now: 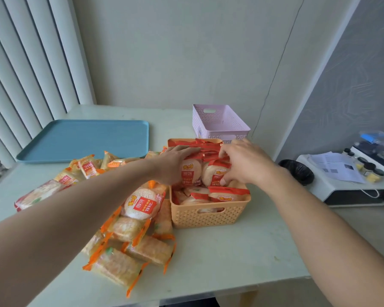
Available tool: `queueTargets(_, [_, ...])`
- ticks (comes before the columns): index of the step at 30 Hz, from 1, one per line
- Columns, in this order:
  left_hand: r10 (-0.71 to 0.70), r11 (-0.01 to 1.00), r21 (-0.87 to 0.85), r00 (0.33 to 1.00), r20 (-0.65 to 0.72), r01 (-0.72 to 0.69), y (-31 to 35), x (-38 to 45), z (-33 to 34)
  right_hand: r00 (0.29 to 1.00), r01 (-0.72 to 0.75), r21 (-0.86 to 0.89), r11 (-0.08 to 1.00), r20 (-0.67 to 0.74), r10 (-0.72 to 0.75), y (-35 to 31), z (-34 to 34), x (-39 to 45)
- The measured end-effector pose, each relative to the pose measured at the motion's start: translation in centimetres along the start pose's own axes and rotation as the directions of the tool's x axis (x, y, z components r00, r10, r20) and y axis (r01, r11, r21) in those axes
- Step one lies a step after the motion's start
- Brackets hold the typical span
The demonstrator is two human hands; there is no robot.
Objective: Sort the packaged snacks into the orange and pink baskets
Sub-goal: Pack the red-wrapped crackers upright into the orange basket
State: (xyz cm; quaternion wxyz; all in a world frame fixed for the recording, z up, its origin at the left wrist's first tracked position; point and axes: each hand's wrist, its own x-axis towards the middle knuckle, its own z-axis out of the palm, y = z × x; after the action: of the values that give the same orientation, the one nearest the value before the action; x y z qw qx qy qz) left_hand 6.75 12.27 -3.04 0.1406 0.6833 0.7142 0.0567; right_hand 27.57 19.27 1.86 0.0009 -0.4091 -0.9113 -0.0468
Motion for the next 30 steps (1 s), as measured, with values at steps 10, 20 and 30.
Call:
queueTargets(10, [0.009,1.000,-0.015,0.993,-0.114,-0.010,-0.4,0.0,-0.7,0.881,0.215,0.067,0.974,0.418,-0.223,-9.2,-1.4,-0.1])
queueTargets(20, [0.040,0.989,-0.135,0.987,-0.153,-0.061,-0.6,-0.7,-0.9,0.945,0.161,-0.221,0.962,0.317,-0.086,-12.7,0.6,0.1])
queueTargets(30, [-0.005,0.993,-0.119,0.993,-0.120,-0.010,-0.4,-0.9,-1.0,0.975,0.009,0.654,0.756,0.164,-0.153,-4.1,-0.6,-2.0])
